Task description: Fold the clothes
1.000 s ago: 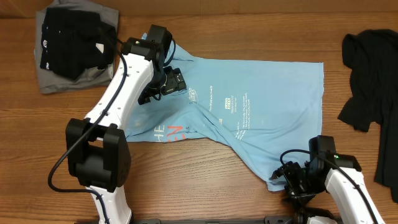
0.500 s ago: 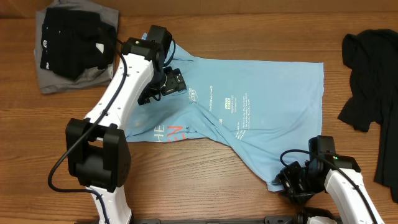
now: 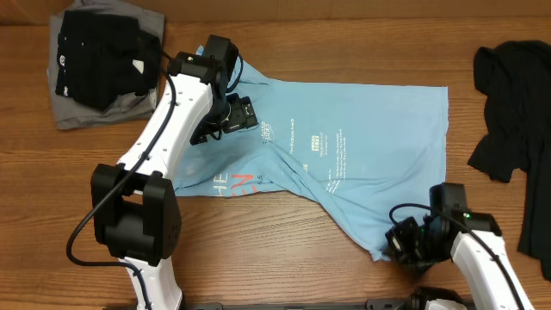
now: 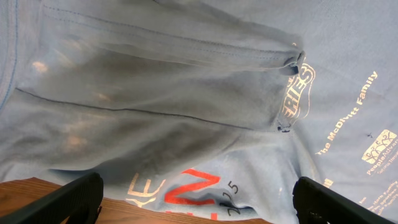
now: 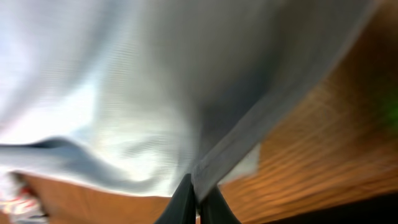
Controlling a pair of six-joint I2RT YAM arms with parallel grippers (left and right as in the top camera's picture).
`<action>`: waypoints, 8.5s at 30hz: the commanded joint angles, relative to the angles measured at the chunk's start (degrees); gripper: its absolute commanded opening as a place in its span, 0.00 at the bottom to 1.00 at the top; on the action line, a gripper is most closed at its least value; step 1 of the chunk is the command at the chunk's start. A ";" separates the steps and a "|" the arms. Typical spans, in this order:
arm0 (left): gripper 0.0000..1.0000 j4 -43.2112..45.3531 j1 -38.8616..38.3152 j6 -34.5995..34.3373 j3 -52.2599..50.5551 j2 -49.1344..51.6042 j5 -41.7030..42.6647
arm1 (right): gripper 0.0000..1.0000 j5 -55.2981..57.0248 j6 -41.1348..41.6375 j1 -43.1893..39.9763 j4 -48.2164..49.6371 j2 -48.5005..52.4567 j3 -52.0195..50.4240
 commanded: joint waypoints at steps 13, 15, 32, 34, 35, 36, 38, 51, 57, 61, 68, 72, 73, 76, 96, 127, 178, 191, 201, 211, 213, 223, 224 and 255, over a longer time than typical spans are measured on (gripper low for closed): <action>1.00 -0.35 0.22 1.33 0.31 0.35 -5.01 | 0.04 11.06 -2.84 -0.35 -0.02 2.08 18.49; 1.00 -0.28 0.24 1.31 0.31 0.35 -6.60 | 0.04 14.64 -2.86 -2.01 0.20 3.61 18.51; 1.00 0.52 0.22 1.31 0.28 0.85 -11.28 | 0.04 8.11 -17.51 -18.97 4.98 19.69 29.97; 1.00 0.48 0.22 1.33 0.28 1.14 -11.28 | 0.04 8.11 -17.51 -18.97 6.14 20.39 31.15; 1.00 0.48 0.22 1.33 0.28 1.44 -11.28 | 0.04 8.24 -17.51 -18.97 6.80 20.57 31.58; 1.00 0.48 0.22 1.33 0.28 1.62 -11.28 | 0.04 8.44 -17.55 -18.97 7.61 20.61 31.76; 1.00 0.55 0.22 1.36 0.28 2.25 -11.32 | 0.04 8.74 -17.92 -18.97 9.29 20.61 31.85; 1.00 0.74 0.22 1.31 0.26 3.54 -11.28 | 0.06 9.81 -17.90 -18.91 15.61 21.99 31.56; 1.00 0.79 0.22 1.33 0.26 3.54 -11.28 | 0.79 10.40 -18.34 -18.93 16.70 25.29 31.52; 1.00 0.74 0.24 1.36 0.26 3.54 -11.32 | 0.97 10.43 -19.17 -18.93 14.25 25.46 32.70; 1.00 0.57 0.24 1.36 0.26 3.54 -11.28 | 0.96 8.00 -23.85 -18.34 -2.01 25.49 39.10; 1.00 0.83 0.22 1.22 0.26 3.54 -10.56 | 0.96 8.02 -25.57 -16.02 -6.75 25.59 35.71; 1.00 0.79 0.22 1.11 0.26 3.54 -10.47 | 0.95 8.00 -25.57 -15.13 -6.95 25.59 34.23; 1.00 0.68 0.22 1.14 0.26 3.54 -10.40 | 0.93 8.04 -25.57 -12.33 -4.63 25.59 28.87; 1.00 0.52 0.22 1.11 0.26 3.54 -10.38 | 0.76 8.98 -23.82 -10.95 7.19 25.70 22.27; 1.00 0.48 0.24 1.57 0.26 3.54 -9.16 | 0.71 14.12 -24.15 -10.97 4.92 25.68 23.71; 1.00 -0.72 0.22 2.21 0.26 3.54 -9.31 | 0.65 11.74 -25.14 -9.38 11.17 26.03 19.19; 1.00 -0.94 0.22 2.23 0.26 3.54 -9.33 | 0.59 11.74 -25.14 -9.38 12.55 26.12 18.99; 1.00 -0.94 0.24 2.25 0.26 3.54 -9.33 | 0.42 11.74 -24.35 -9.38 13.97 26.14 17.68; 1.00 -1.09 0.22 2.89 0.26 3.54 -9.33 | 0.04 12.66 -22.12 -10.51 11.89 26.12 21.14; 1.00 -1.14 0.22 2.89 0.26 3.54 -9.33 | 0.04 12.79 -22.12 -11.19 10.38 26.12 23.43; 1.00 -1.29 0.24 2.89 0.26 3.54 -9.35 | 0.04 20.81 -19.23 -13.09 13.49 26.12 27.71; 1.00 -1.29 0.22 2.89 0.26 3.54 -9.33 | 0.04 21.64 -19.04 -13.09 14.25 26.12 27.71; 1.00 0.61 0.24 7.23 2.27 0.20 -6.49 | 1.00 9.51 -21.88 -13.25 0.52 26.01 47.89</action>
